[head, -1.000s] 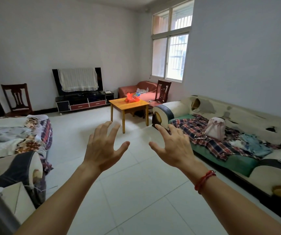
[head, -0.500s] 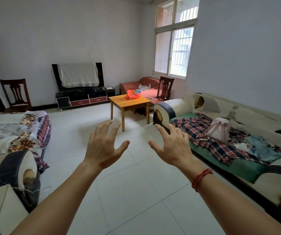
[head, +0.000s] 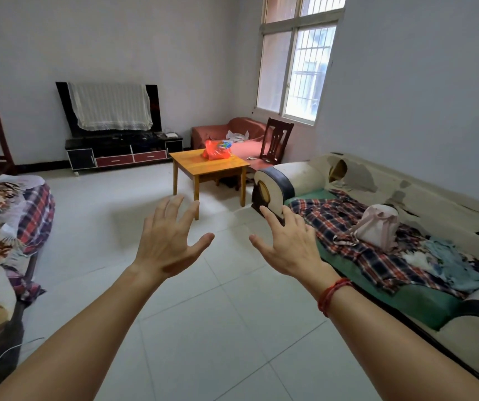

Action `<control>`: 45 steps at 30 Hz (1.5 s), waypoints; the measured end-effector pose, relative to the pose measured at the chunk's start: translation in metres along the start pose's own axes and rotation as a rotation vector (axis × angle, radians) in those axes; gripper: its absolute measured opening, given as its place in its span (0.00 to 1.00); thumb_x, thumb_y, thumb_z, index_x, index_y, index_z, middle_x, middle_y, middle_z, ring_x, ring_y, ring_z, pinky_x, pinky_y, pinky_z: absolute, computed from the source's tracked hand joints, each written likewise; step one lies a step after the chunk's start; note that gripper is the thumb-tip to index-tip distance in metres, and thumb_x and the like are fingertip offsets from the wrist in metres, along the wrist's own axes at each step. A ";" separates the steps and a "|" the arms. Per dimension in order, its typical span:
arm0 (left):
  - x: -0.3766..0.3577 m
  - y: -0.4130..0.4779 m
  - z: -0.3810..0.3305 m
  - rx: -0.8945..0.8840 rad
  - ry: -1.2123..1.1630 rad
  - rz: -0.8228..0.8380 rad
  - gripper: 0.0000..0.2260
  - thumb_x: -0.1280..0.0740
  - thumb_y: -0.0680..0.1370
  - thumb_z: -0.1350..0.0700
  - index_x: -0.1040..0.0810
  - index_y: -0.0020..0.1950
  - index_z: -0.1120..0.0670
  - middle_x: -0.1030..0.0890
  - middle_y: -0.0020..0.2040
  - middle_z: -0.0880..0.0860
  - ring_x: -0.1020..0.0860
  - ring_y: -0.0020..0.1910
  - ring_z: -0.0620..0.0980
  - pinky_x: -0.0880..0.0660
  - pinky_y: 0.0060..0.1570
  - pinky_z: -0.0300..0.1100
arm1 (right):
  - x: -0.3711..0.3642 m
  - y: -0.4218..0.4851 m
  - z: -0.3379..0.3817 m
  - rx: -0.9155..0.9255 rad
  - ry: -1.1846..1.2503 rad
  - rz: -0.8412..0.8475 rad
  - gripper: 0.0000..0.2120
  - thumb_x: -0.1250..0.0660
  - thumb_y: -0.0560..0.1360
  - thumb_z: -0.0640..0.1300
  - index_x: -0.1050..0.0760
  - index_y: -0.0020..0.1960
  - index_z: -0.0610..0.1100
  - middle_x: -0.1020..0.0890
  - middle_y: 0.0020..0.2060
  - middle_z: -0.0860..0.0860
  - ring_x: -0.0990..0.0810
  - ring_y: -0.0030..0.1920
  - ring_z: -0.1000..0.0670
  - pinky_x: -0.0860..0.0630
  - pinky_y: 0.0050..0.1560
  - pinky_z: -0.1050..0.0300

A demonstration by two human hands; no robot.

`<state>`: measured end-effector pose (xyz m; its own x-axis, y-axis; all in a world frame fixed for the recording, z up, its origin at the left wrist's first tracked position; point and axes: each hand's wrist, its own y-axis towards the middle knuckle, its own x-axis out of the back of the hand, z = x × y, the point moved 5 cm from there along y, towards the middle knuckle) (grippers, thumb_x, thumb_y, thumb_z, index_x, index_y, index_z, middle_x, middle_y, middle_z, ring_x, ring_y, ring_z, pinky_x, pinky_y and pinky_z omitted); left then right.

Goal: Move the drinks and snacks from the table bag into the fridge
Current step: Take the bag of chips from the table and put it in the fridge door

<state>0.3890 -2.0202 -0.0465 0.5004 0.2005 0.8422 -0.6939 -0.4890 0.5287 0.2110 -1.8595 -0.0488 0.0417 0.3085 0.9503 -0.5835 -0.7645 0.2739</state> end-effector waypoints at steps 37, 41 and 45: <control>-0.352 0.528 0.147 0.103 0.015 0.145 0.37 0.49 0.73 0.29 0.34 0.75 0.51 0.34 0.75 0.58 0.37 0.73 0.61 0.34 0.66 0.59 | -0.201 0.619 -0.138 0.002 0.010 0.110 0.33 0.46 0.79 0.67 0.47 0.81 0.56 0.37 0.76 0.42 0.37 0.74 0.39 0.38 0.71 0.38; -0.389 0.572 0.159 0.089 0.016 0.156 0.37 0.49 0.73 0.30 0.33 0.74 0.52 0.33 0.74 0.58 0.36 0.72 0.61 0.33 0.65 0.58 | -0.223 0.673 -0.147 0.000 0.019 0.126 0.33 0.46 0.80 0.66 0.47 0.81 0.56 0.38 0.77 0.42 0.38 0.75 0.39 0.39 0.72 0.39; -0.435 0.622 0.186 0.088 0.020 0.162 0.36 0.48 0.73 0.30 0.33 0.74 0.51 0.33 0.74 0.58 0.36 0.72 0.61 0.32 0.64 0.58 | -0.253 0.735 -0.153 0.012 0.030 0.127 0.33 0.46 0.80 0.67 0.47 0.80 0.57 0.38 0.77 0.42 0.37 0.74 0.40 0.39 0.72 0.39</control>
<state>-0.1639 -2.5693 -0.1034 0.3747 0.1291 0.9181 -0.7160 -0.5888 0.3751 -0.3524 -2.4132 -0.1109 -0.0565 0.2253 0.9727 -0.5732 -0.8050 0.1532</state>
